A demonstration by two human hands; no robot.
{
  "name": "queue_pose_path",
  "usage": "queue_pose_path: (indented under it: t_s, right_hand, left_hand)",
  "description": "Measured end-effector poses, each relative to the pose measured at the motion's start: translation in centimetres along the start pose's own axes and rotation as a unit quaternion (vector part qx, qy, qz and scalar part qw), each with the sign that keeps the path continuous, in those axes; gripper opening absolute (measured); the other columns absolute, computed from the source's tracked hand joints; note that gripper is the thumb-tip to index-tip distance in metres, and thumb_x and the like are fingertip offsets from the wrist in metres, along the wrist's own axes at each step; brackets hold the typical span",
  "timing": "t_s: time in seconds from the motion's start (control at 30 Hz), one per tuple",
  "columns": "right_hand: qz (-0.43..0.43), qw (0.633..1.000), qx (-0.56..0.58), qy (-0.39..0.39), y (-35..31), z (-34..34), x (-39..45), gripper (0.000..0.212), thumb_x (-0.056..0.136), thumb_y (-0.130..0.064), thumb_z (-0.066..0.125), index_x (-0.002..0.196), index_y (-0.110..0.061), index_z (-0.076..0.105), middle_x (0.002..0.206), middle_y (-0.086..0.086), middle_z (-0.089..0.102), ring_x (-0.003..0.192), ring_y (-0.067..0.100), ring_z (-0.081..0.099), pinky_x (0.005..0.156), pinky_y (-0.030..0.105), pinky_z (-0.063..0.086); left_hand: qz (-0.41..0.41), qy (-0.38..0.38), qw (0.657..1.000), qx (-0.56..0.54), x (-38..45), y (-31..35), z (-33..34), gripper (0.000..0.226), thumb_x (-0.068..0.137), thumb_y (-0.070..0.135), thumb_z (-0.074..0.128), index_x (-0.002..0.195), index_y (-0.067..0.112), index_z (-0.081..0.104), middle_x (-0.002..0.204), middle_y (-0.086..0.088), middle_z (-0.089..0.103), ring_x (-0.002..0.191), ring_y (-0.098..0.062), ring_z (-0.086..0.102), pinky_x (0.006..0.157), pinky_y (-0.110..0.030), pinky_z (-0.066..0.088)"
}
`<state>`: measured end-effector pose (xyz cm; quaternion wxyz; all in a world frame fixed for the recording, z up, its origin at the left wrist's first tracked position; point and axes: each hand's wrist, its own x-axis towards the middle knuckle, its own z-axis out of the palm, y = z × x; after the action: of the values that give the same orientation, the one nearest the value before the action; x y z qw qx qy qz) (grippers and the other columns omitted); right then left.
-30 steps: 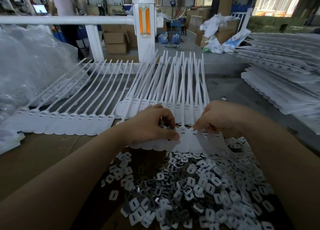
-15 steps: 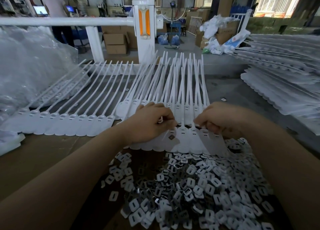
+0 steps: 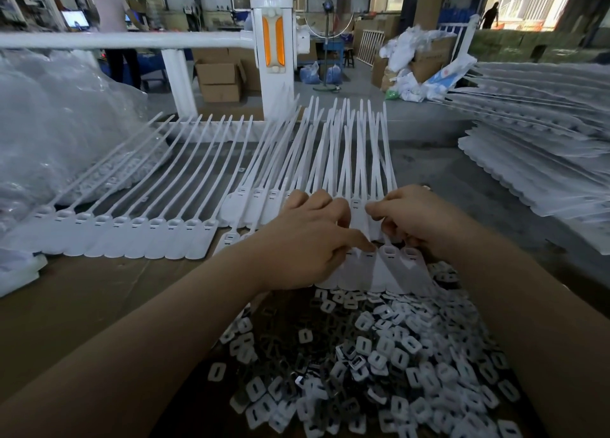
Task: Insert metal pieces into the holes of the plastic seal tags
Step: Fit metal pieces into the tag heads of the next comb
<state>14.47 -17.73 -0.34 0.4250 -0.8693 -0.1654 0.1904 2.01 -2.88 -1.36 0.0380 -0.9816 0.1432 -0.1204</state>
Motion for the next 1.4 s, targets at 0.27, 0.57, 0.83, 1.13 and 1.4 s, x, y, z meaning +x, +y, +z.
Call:
queue_pose_path:
  t_s: [0.27, 0.57, 0.83, 1.13, 1.4]
  right_hand:
    - [-0.007, 1.0, 0.004, 0.002, 0.1, 0.1, 0.1, 0.025, 0.091, -0.03, 0.066, 0.085, -0.006, 0.063, 0.038, -0.003, 0.051, 0.03, 0.01, 0.04, 0.038, 0.021, 0.035]
    - [-0.019, 1.0, 0.003, -0.005, 0.2, -0.1, 0.0, 0.026, 0.092, -0.029, 0.065, 0.085, -0.004, 0.063, 0.041, -0.002, 0.05, 0.028, 0.008, 0.038, 0.034, 0.017, 0.032]
    - [-0.023, 1.0, -0.008, -0.007, 0.2, -0.1, 0.0, 0.025, 0.092, -0.029, 0.065, 0.086, -0.004, 0.063, 0.042, 0.0, 0.052, 0.029, 0.009, 0.04, 0.035, 0.017, 0.033]
    - [-0.024, 1.0, -0.013, -0.004, 0.2, -0.1, -0.1, 0.026, 0.092, -0.03, 0.065, 0.086, -0.005, 0.064, 0.049, 0.003, 0.055, 0.032, 0.01, 0.042, 0.037, 0.019, 0.034]
    - [-0.131, 0.99, 0.027, -0.048, -0.4, -0.2, -0.6, 0.014, 0.09, -0.03, 0.067, 0.086, -0.016, 0.069, 0.059, -0.005, 0.062, 0.044, 0.005, 0.045, 0.044, 0.023, 0.035]
  left_hand:
    - [-0.114, -0.048, 0.932, -0.34, -0.4, -2.4, -1.8, 0.023, 0.089, 0.021, 0.07, 0.107, 0.035, 0.067, 0.095, 0.01, 0.062, 0.085, -0.003, 0.056, 0.076, -0.018, 0.044]
    - [-0.133, -0.083, 0.931, -0.329, -0.5, -2.6, -1.4, 0.011, 0.077, 0.029, 0.082, 0.085, 0.032, 0.074, 0.08, 0.01, 0.069, 0.075, -0.004, 0.062, 0.072, -0.026, 0.053]
    - [-0.119, -0.114, 0.946, -0.281, -0.5, -2.0, -1.5, 0.008, 0.085, 0.03, 0.073, 0.089, 0.034, 0.067, 0.085, 0.017, 0.067, 0.077, 0.007, 0.06, 0.065, -0.008, 0.046]
    - [-0.102, -0.125, 0.95, -0.268, -0.5, -1.3, -1.6, 0.014, 0.078, 0.025, 0.073, 0.082, 0.032, 0.061, 0.08, 0.014, 0.064, 0.075, 0.004, 0.058, 0.06, -0.013, 0.048]
    - [-0.229, 0.05, 0.805, -0.545, -0.2, -1.8, -1.5, 0.015, 0.083, 0.011, 0.076, 0.096, 0.019, 0.073, 0.076, 0.0, 0.074, 0.067, -0.008, 0.068, 0.062, -0.017, 0.053]
